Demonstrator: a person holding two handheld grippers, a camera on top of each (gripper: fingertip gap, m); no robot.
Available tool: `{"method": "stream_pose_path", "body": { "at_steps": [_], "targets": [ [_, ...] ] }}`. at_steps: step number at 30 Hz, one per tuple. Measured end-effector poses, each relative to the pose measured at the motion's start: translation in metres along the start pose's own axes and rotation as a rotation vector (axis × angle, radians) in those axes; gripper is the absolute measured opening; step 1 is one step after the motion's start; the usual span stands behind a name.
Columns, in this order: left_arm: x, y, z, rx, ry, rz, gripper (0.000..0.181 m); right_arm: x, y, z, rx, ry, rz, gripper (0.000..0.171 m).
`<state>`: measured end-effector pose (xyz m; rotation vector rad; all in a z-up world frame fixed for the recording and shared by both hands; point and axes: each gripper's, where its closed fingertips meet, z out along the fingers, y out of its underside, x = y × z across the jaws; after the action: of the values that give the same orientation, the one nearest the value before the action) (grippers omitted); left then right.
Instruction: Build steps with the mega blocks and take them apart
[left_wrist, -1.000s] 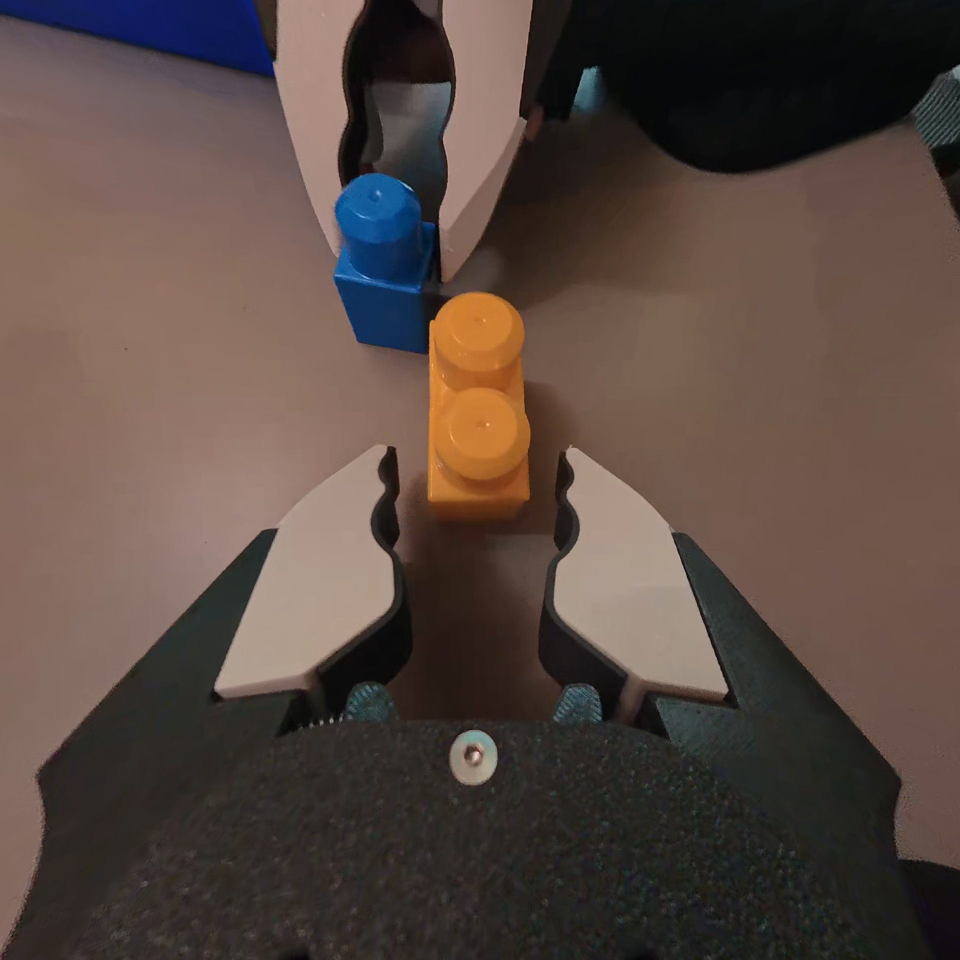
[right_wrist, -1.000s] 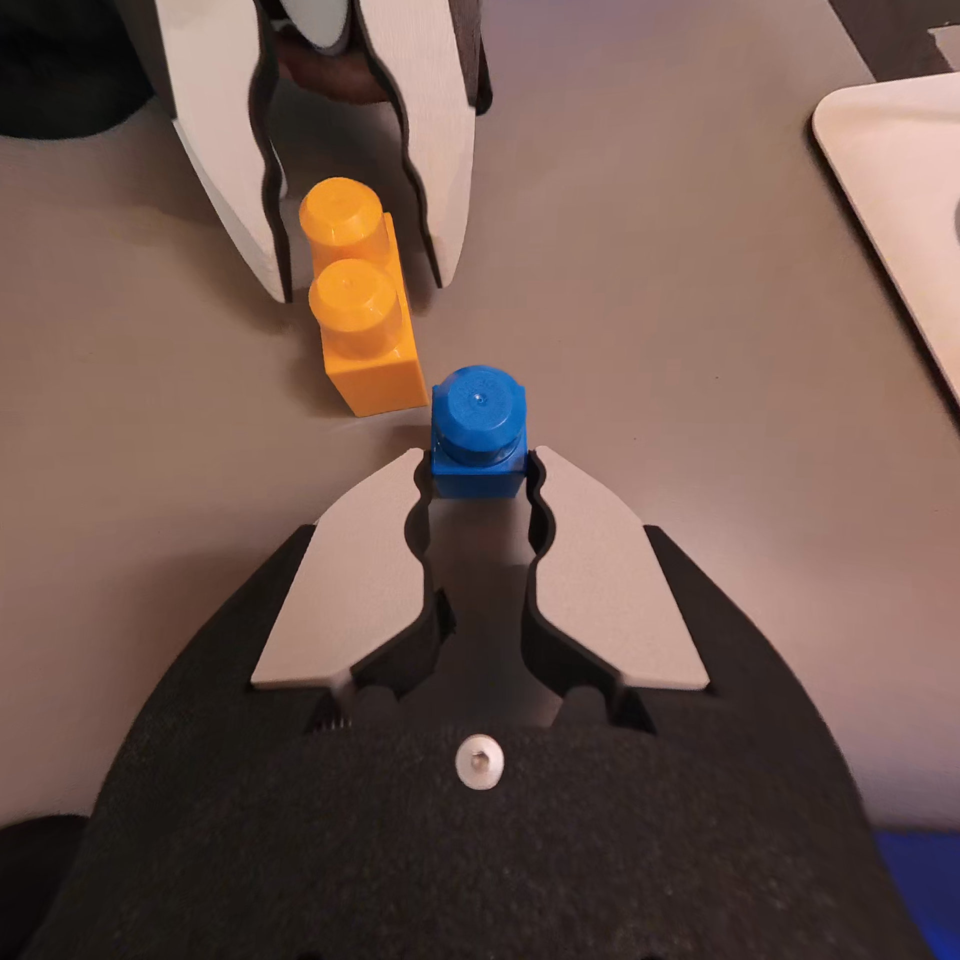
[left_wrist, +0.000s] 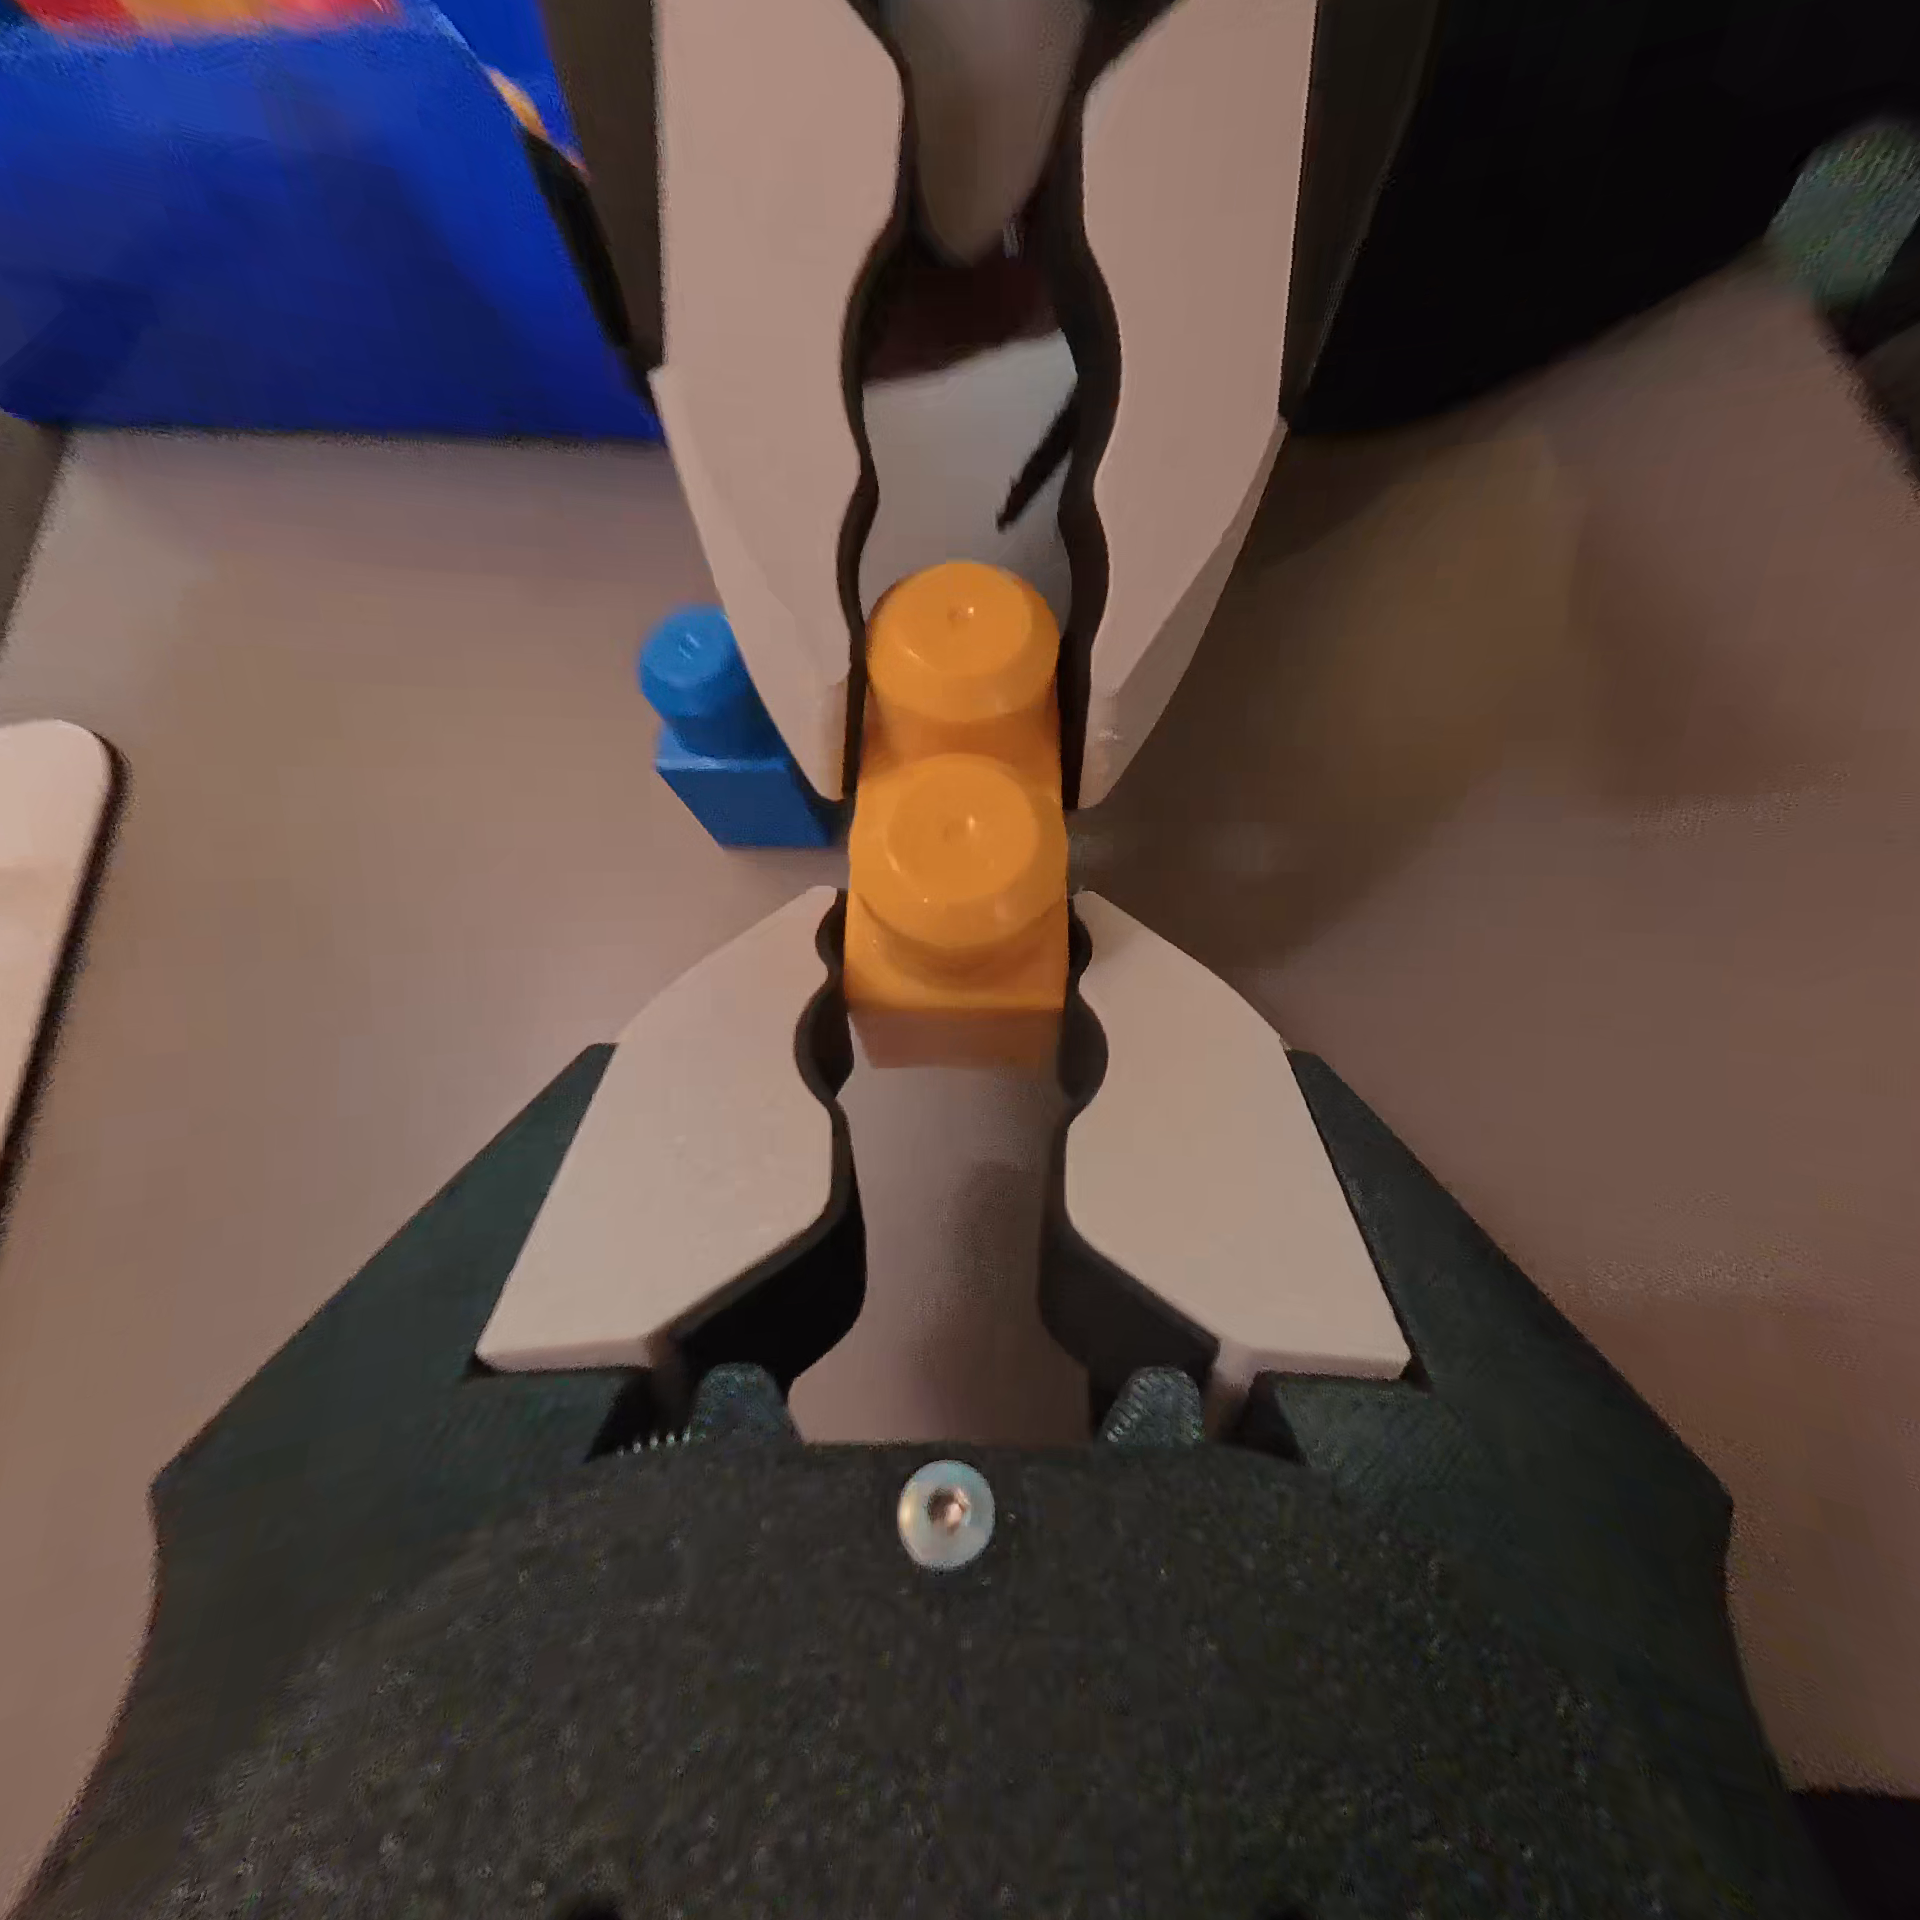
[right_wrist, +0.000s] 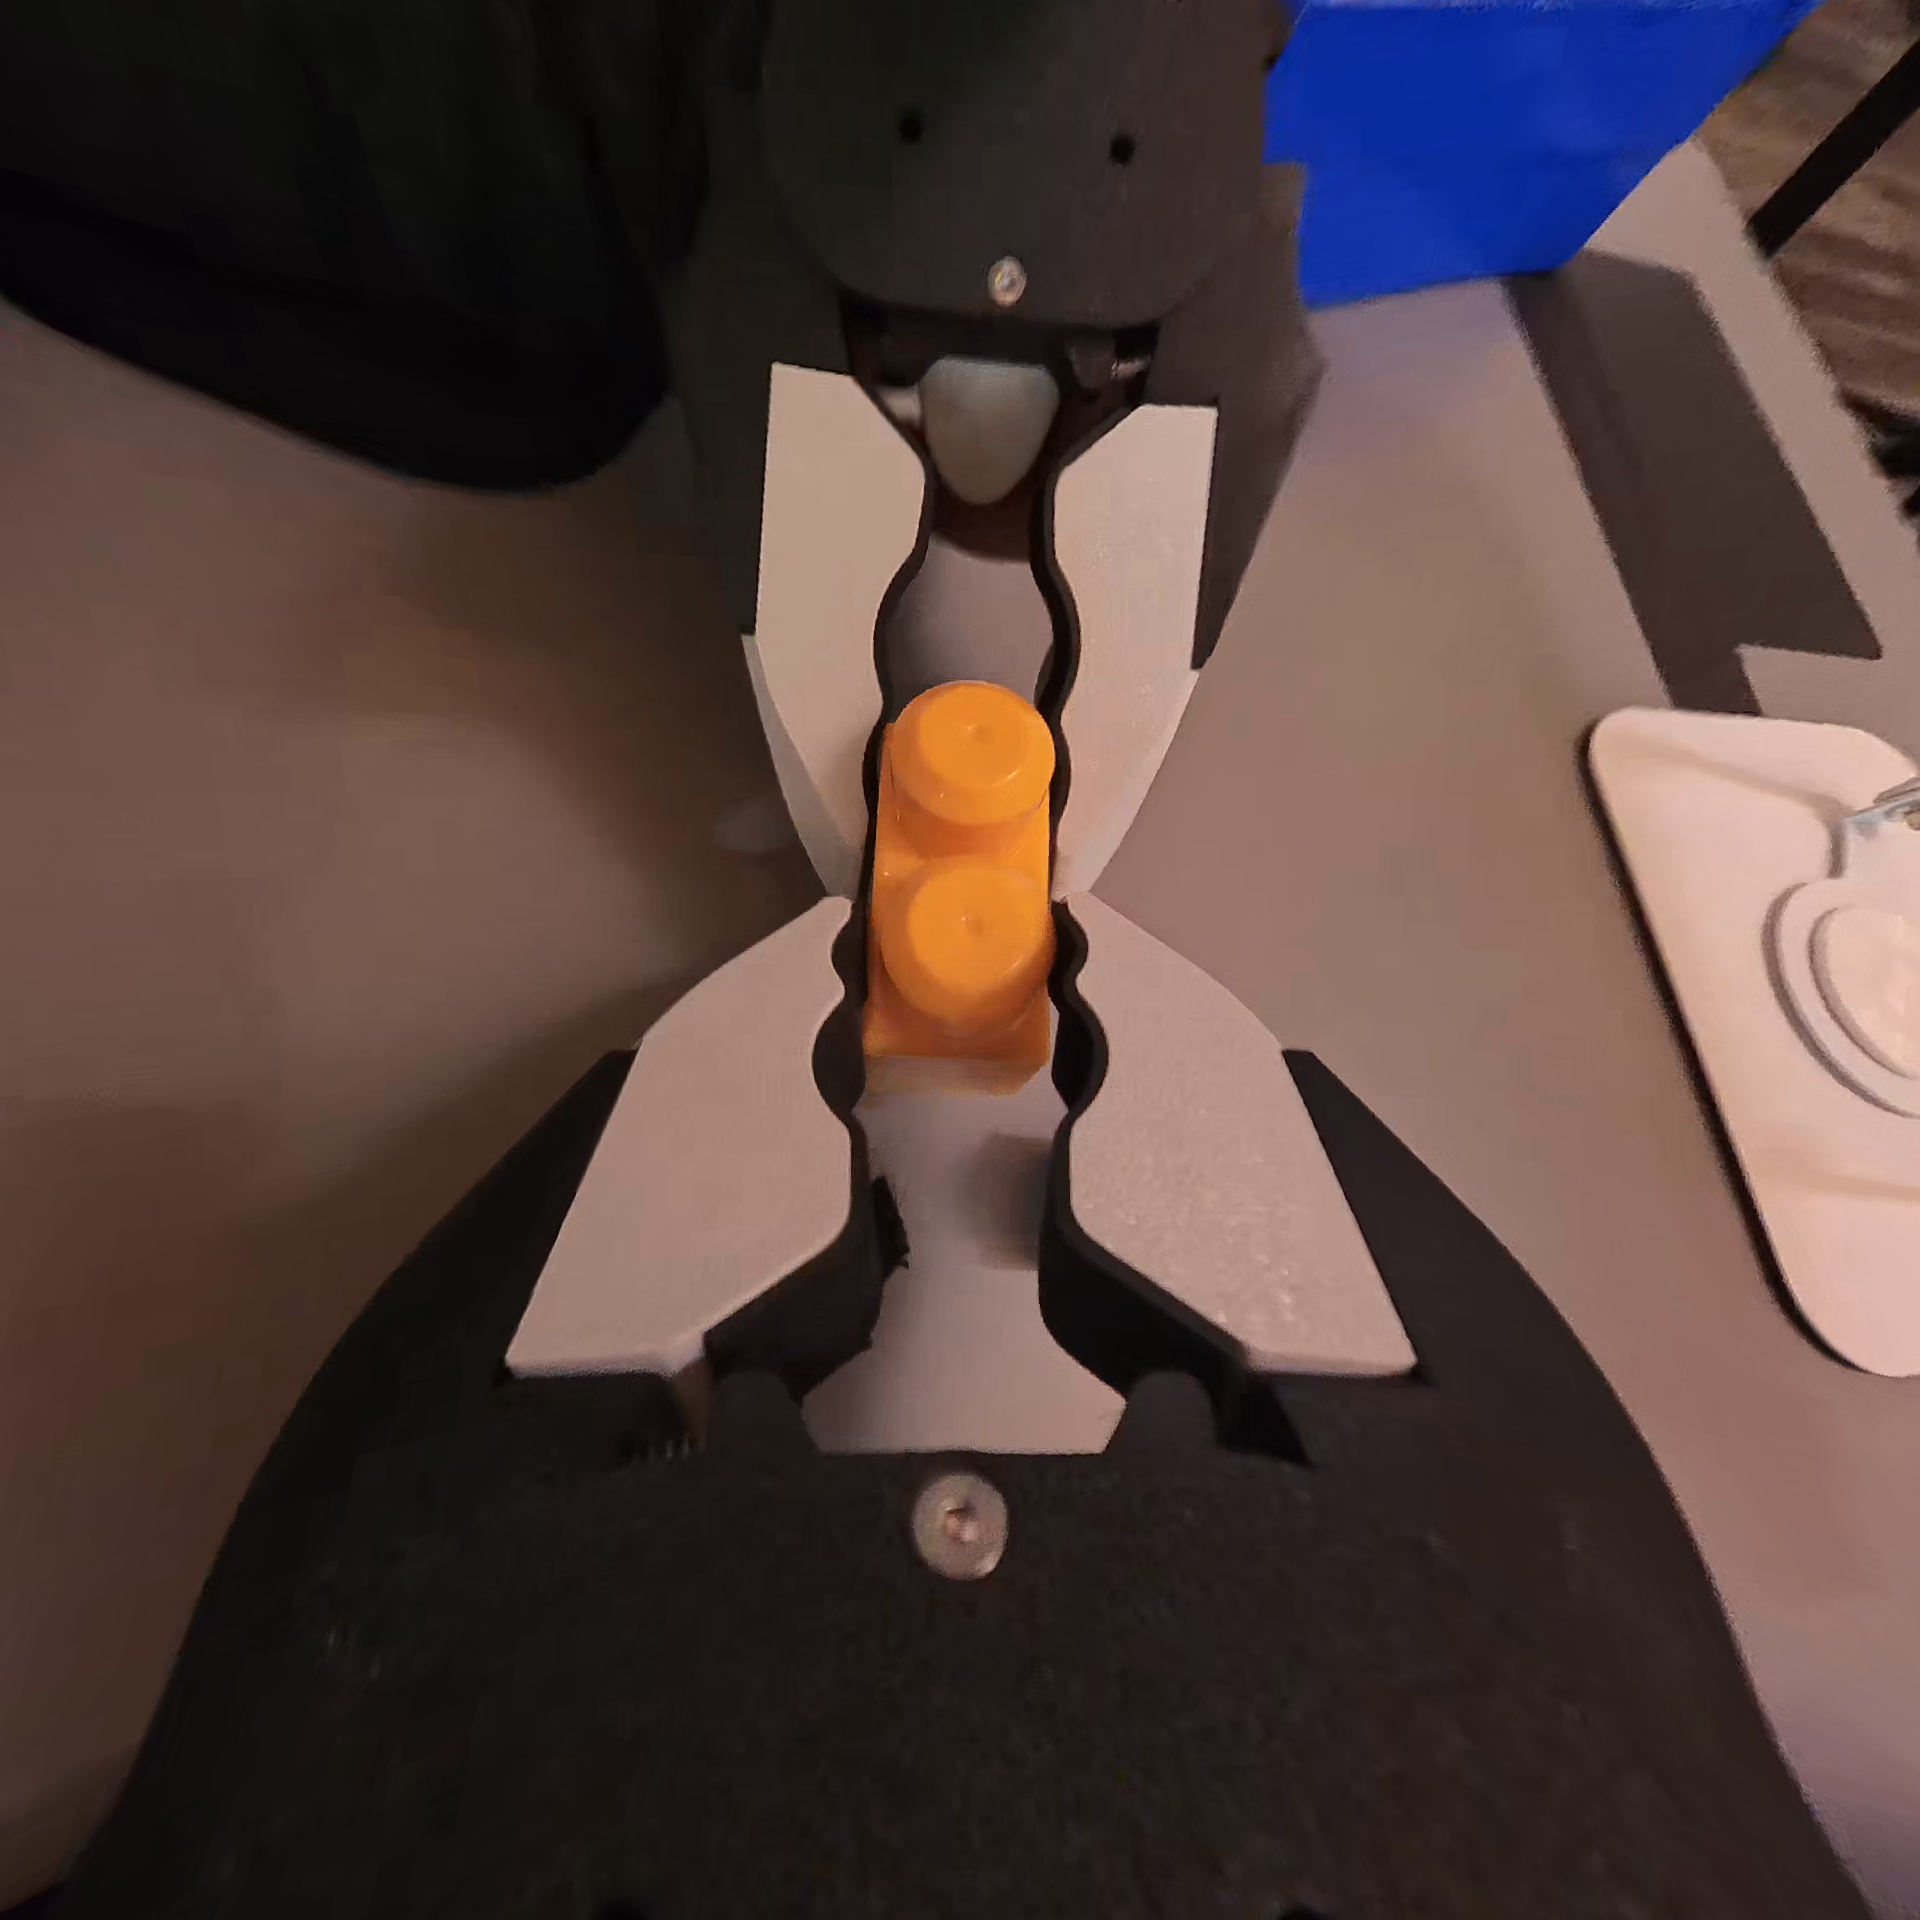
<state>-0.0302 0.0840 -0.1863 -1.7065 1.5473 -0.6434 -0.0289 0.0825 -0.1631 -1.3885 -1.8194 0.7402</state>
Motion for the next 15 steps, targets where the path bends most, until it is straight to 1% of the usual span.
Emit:
{"method": "stream_pose_path", "body": {
  "at_steps": [4,6,10,15],
  "targets": [
    [-0.013,-0.047,-0.032,0.334,-0.032,-0.085,0.037,0.016,-0.035,-0.027,0.280,0.018,0.111,0.033],
    [-0.019,-0.060,-0.044,0.439,-0.039,-0.132,0.039,0.024,-0.051,-0.040,0.411,0.029,0.163,0.033],
    [-0.022,-0.071,-0.054,0.557,-0.015,-0.200,0.042,0.034,-0.070,-0.064,0.615,0.034,0.242,0.033],
    [-0.021,-0.075,-0.052,0.582,-0.002,-0.216,0.043,0.046,-0.075,-0.080,0.731,0.060,0.307,0.033]
  ]
}}
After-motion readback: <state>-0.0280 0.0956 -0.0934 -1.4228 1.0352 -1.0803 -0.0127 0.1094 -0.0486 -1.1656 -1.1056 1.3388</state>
